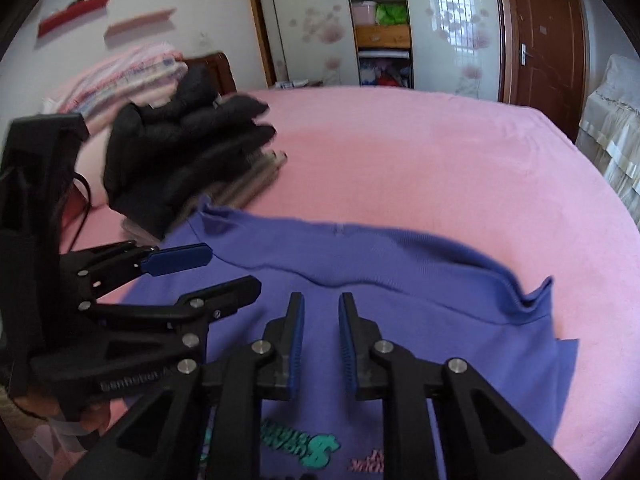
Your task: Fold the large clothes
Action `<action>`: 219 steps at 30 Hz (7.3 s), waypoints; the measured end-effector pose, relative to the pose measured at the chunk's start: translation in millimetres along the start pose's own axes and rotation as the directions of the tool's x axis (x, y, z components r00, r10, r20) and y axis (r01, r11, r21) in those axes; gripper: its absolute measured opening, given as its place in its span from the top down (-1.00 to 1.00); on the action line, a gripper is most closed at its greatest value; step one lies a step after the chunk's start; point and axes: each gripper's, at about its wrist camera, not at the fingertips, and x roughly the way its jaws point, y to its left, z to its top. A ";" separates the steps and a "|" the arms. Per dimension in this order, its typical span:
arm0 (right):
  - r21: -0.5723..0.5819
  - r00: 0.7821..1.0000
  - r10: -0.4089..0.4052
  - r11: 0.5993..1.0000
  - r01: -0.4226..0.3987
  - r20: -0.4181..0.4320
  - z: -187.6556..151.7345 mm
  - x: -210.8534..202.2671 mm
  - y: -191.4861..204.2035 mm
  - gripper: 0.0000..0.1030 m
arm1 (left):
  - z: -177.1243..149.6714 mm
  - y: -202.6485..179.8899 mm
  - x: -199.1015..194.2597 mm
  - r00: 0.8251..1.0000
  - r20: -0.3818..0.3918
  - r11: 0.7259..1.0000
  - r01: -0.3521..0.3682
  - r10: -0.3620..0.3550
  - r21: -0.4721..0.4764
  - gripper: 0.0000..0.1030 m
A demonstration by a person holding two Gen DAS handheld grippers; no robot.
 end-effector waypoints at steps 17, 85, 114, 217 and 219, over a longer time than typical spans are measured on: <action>0.187 0.912 -0.374 0.896 0.402 -0.169 1.0 73.2 -152.5 1.00 | 29.7 41.5 52.2 0.999 -0.033 1.000 0.005 -0.006 -0.024 -0.05; 0.182 0.914 -0.382 0.898 0.401 -0.135 -152.7 -51.7 -74.8 1.00 | -150.3 135.9 -52.3 0.985 -0.068 0.900 -0.173 0.159 -0.399 -0.27; 0.088 0.995 -0.055 0.995 0.048 0.080 -51.2 -70.2 70.0 0.88 | -222.9 101.0 -61.9 0.872 0.194 0.576 0.449 -0.450 -0.683 -0.27; 0.263 0.960 0.275 0.923 -0.280 0.058 -53.6 -27.1 -50.7 1.00 | -68.7 -131.5 -121.4 0.959 0.274 0.817 -0.218 0.076 0.534 0.66; 0.244 0.966 0.255 0.936 -0.255 0.031 -37.0 -20.8 -62.2 1.00 | -66.0 -136.3 -119.3 0.956 0.282 0.812 -0.231 0.085 0.536 0.66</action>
